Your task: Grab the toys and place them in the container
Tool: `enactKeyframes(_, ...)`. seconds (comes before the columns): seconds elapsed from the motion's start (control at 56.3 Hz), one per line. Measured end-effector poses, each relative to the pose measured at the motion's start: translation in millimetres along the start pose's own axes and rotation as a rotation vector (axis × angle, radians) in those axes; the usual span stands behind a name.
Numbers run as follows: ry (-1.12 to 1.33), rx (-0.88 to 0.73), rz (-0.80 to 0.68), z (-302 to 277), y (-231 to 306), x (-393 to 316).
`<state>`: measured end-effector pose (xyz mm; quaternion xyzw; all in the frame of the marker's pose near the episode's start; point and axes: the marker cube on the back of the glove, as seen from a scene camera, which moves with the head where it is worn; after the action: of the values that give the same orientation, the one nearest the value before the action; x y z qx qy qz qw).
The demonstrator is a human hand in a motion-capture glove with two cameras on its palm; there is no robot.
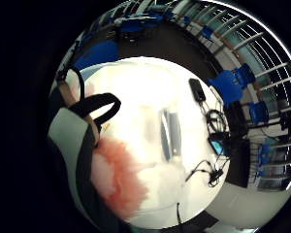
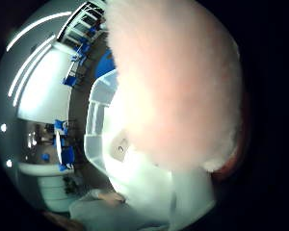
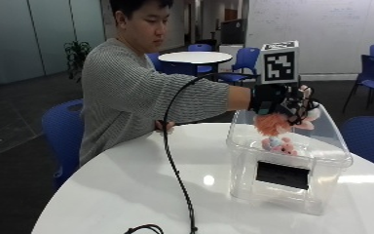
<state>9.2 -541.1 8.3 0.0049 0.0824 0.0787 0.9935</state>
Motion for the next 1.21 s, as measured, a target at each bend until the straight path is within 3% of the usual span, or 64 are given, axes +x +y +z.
enactKeyframes(0.195, -0.053, -0.039, 0.021, 12.6, -3.2, 3.5)
enactKeyframes(0.409, 0.02, -0.232, -0.024, 26.9, 12.6, 2.7)
enactKeyframes(0.729, -0.103, -0.228, -0.11, 11.3, 51.4, -8.1)
enactKeyframes(0.8, -0.17, -0.214, -0.161, -2.5, 81.5, -9.2)
enactKeyframes(0.906, -0.241, -0.125, -0.098, -33.6, 142.5, 15.2)
enactKeyframes(1.048, -0.266, -0.059, -0.453, -43.7, 286.6, -9.3)
enactKeyframes(1.208, -0.146, 0.007, -0.544, -33.4, 382.9, -21.9)
